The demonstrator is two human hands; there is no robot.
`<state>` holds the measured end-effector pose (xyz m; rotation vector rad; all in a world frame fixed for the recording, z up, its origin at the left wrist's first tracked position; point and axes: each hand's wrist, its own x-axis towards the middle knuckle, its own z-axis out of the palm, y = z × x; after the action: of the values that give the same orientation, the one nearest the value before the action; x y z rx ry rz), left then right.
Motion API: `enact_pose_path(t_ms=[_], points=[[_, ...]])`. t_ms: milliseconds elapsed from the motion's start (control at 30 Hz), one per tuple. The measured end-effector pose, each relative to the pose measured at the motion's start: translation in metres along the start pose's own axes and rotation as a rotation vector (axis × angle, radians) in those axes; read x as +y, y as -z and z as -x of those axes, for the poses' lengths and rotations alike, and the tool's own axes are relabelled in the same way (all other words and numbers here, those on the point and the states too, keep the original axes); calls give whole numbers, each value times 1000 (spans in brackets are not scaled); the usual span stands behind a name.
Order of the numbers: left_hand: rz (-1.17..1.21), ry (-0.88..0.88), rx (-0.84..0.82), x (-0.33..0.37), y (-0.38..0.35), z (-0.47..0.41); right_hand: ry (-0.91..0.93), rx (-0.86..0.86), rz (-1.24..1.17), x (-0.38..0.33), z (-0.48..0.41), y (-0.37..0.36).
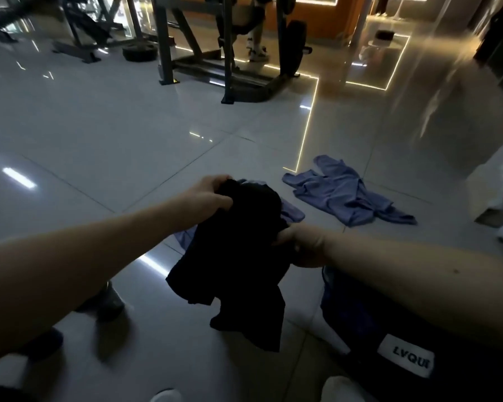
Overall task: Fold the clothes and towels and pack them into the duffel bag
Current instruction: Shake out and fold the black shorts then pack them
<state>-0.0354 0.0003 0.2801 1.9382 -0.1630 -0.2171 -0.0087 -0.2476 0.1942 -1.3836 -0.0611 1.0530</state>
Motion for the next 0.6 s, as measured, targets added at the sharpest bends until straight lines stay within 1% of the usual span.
enact_pose_path(t_ms=[67, 133, 167, 233, 333, 400, 433, 500, 533, 600], points=[[-39, 27, -81, -12, 1, 1, 7, -16, -29, -4, 6, -7], [-110, 55, -175, -26, 2, 4, 42, -35, -9, -8, 11, -11], [-145, 85, -219, -32, 2, 5, 46, -18, 6, -11, 12, -13], [-173, 165, -282, -41, -1, 9, 45, 69, 0, -15, 12, -15], [-72, 310, -348, -52, -11, 9, 97, 193, -97, -18, 9, -16], [31, 387, -398, -58, -12, 6, 129, 220, -142, -22, 8, -16], [46, 405, -409, -61, -11, 3, 138, 218, -154, -25, 9, -18], [0, 382, -403, -62, -9, -1, 141, 245, -156, -27, 9, -22], [-67, 352, -375, -61, -8, -3, 135, 266, -137, -27, 7, -23], [-271, 292, -273, -59, -10, -6, 134, 333, -22, -27, 3, -25]])
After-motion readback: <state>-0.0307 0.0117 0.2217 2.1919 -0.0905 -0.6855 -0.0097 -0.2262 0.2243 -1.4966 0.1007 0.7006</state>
